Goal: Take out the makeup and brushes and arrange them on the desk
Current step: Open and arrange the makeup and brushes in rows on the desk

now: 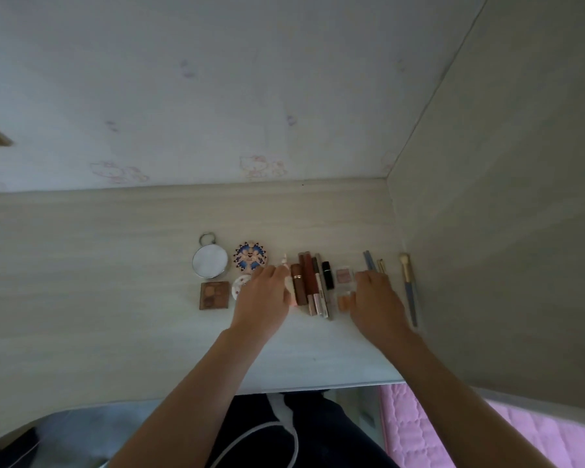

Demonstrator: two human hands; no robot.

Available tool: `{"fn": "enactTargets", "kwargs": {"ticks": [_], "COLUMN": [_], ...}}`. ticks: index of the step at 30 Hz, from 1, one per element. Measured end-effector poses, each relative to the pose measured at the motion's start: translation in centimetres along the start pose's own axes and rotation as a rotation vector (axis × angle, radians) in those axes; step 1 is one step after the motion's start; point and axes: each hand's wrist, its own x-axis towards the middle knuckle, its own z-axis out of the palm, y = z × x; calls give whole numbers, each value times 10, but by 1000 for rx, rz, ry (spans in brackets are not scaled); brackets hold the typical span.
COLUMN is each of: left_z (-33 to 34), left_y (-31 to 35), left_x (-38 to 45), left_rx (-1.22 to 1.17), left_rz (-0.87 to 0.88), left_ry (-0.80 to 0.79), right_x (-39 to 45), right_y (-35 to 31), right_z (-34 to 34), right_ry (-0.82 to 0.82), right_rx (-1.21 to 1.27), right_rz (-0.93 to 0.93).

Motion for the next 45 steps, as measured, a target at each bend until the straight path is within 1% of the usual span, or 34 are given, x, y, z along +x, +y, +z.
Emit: {"fn": "enactTargets", "kwargs": {"ticks": [2, 5, 9, 13, 18, 23, 30, 35, 39, 45], "left_z": [-9, -22, -42, -64, -79, -77, -60, -47, -39, -30], "left_y": [-22, -58, -108, -153, -191, -202, -205, -201, -195, -189], "left_x": [-5, -9, -14, -17, -12, 1, 26, 38, 42, 40], "left_rx": [27, 46, 0, -112, -196, -224, -210, -224, -250, -407], "left_rz": [-36, -74, -115, -167, -158, -169, -226, -265, -297, -408], "left_ry": [1, 0, -45, -103, -151, -238, -303, -296, -285, -209], "right_x": [2, 5, 4, 5, 9, 23, 66, 82, 87, 89], "right_y": [-21, -55, -105, -153, -201, -227, -239, -237, -235, -238], "right_z": [4, 12, 27, 47, 67, 76, 85, 94, 96, 99], "right_ry": [-2, -38, 6, 10, 48, 34, -63, -76, -95, -90], "right_rx": [-34, -79, -107, -38, -39, -56, -126, -122, -92, -9], "right_rz": [-29, -19, 7, 34, 27, 48, 85, 115, 87, 73]}}
